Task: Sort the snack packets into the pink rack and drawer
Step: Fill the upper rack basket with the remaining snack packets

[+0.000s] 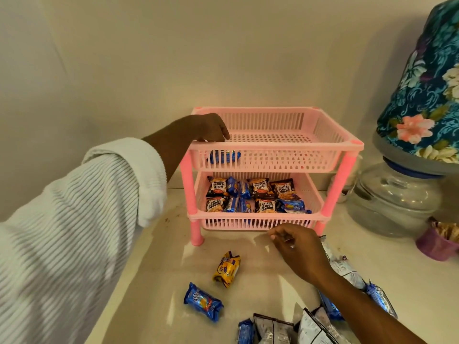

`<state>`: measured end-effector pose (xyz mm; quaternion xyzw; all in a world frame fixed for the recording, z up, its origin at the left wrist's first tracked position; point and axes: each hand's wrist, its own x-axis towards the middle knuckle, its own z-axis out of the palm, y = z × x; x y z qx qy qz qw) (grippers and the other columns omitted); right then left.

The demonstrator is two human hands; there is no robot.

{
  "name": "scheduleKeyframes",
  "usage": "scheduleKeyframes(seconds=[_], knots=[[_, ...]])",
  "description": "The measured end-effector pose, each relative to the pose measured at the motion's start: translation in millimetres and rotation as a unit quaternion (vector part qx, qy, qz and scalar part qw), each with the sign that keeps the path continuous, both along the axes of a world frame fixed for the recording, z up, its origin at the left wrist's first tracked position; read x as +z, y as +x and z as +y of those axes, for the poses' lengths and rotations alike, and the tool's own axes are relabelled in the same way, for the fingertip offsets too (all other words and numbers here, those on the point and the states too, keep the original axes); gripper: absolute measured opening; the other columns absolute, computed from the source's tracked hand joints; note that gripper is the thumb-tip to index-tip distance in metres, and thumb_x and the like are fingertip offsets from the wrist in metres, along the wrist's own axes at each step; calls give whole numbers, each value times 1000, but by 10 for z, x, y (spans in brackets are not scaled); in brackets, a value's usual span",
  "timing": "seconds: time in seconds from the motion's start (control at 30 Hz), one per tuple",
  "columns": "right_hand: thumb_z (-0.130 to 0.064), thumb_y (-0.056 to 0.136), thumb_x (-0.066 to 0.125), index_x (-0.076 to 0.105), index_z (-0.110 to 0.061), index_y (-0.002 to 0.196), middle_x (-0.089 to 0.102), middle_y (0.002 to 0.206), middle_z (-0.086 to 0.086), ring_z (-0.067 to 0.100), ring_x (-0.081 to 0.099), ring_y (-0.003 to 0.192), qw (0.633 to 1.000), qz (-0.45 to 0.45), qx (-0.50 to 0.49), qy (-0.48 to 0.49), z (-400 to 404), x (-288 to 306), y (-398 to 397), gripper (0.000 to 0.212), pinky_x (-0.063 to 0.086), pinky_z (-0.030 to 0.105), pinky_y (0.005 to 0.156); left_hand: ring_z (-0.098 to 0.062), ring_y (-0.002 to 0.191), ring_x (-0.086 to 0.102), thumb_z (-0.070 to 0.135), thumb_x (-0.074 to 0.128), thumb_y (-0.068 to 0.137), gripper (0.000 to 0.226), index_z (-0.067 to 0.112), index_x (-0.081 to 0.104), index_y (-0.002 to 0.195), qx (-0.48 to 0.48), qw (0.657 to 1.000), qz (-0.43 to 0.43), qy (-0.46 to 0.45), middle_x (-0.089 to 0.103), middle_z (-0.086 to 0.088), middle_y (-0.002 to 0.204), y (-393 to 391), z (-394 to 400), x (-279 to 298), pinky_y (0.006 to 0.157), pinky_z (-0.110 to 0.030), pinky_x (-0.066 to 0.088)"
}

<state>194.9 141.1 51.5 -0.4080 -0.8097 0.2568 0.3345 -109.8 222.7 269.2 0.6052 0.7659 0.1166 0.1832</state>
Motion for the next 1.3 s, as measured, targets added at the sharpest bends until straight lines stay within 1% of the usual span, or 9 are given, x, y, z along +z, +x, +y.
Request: scheduleKeyframes(seconds=[0.1,0.23,0.47,0.57,0.7,0.87,0.97,1.13,1.3], knots=[[-22,89,72,76,-32,93,72,86,-22,-2,66,81,1000,-5,4,-13,18,-105,-43,11,58,28,73,-23,113,62,19,75,83,34,13,69,117,11,993,-31,113,67,-7,122,26,-146,47,96,-34,49],[-25,89,71,76,-29,92,72,86,-19,1,66,81,999,-40,18,-28,18,-284,-131,7,58,32,75,-20,118,55,31,65,90,31,21,64,119,-20,960,29,277,60,-2,128,178,-571,-97,96,-29,41],[-32,89,70,68,-28,113,69,105,-9,6,67,84,987,-110,74,-90,-109,-594,-350,24,58,33,81,-17,118,43,22,66,85,22,21,65,107,-67,902,57,424,57,1,115,531,-1530,-1146,98,-29,36],[-37,87,73,51,-41,134,53,123,-2,14,64,94,963,-188,121,-150,-187,-731,-486,52,55,30,86,-17,114,45,19,65,86,17,18,67,103,-66,923,43,378,60,0,109,544,-1880,-1815,98,-33,39],[-37,83,76,35,-51,144,27,148,4,28,58,113,945,-266,137,-131,-291,-928,-727,74,53,35,93,-11,116,46,23,65,87,22,26,65,110,-64,979,13,193,59,7,116,420,-2262,-2634,99,-34,45],[-1,73,67,28,-53,146,2,162,2,38,32,135,923,-356,144,-35,-351,-1062,-1012,99,55,45,83,-15,137,36,25,66,86,55,25,50,139,-71,997,-17,-12,43,4,147,276,-2517,-3162,111,-27,35],[2,74,66,32,-48,147,6,164,-2,40,31,136,905,-396,158,2,-335,-1094,-1092,95,54,46,84,-15,133,40,25,68,85,57,26,50,139,-73,997,-20,-21,48,4,144,241,-2547,-3267,110,-29,37],[-4,81,65,37,-41,146,37,147,-1,34,50,113,895,-421,132,64,-306,-1159,-1072,80,55,41,76,-15,120,46,26,67,86,52,29,52,135,-65,998,-3,-14,56,7,131,268,-2578,-3354,100,-31,42],[-46,80,73,42,-40,135,47,127,3,29,59,105,898,-432,64,52,-281,-1181,-910,64,47,44,88,-15,113,49,27,68,83,48,31,54,128,-56,998,-4,-4,58,8,123,292,-2600,-3392,92,-29,45]])
